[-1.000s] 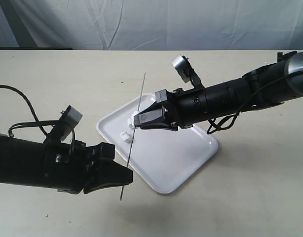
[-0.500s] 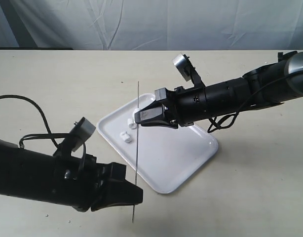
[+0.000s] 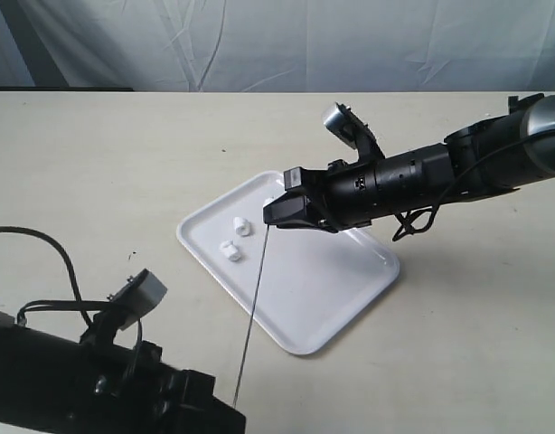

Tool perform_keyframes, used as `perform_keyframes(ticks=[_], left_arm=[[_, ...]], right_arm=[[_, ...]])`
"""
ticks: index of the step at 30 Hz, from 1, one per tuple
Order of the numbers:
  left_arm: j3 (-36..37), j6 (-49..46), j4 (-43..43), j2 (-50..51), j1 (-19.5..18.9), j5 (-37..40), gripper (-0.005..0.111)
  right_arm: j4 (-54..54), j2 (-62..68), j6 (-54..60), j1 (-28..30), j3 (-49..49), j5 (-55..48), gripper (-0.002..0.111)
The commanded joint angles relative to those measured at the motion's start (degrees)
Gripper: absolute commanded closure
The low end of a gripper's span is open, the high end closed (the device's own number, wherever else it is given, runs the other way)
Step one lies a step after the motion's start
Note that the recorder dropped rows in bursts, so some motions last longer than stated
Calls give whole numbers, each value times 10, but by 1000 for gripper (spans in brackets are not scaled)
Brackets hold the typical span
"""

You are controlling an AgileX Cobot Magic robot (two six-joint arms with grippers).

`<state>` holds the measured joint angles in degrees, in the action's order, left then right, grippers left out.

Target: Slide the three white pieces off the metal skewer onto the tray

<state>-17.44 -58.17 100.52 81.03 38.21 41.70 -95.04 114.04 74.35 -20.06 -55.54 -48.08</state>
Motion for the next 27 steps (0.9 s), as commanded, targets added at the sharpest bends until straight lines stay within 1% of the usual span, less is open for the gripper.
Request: perform_keyframes(ticks=[1,6,14,17,18,19,23,24,27], left_arm=[[21,7,-6,-28,7,27,107],[55,17,-6,-53,7,50,107],[98,11,-6,-72,7,43,107],[101,7,-6,-86,7,5,107],[99,6,-6,-93,7,-17,107],[99,6,-6,-102,7,-43,107],[82,4,-6,-140,7,-151,107],[77,4,-6,-151,7,-169,107],[63,4,-6,-177,7,-191,107]], right_arm=[[-22,-5,10,0,-2,36,85],[-29,-5,20,0,-2,53,85],[-12,-5,21,0,-2,68,85],[16,-5,27,0,-2,73,85],[30,-5,26,0,-2,73,83],[41,-5,26,0,-2,73,81],[72,-5,19,0,-2,73,64],[72,-5,19,0,-2,73,62],[72,-8,19,0,-2,72,61]])
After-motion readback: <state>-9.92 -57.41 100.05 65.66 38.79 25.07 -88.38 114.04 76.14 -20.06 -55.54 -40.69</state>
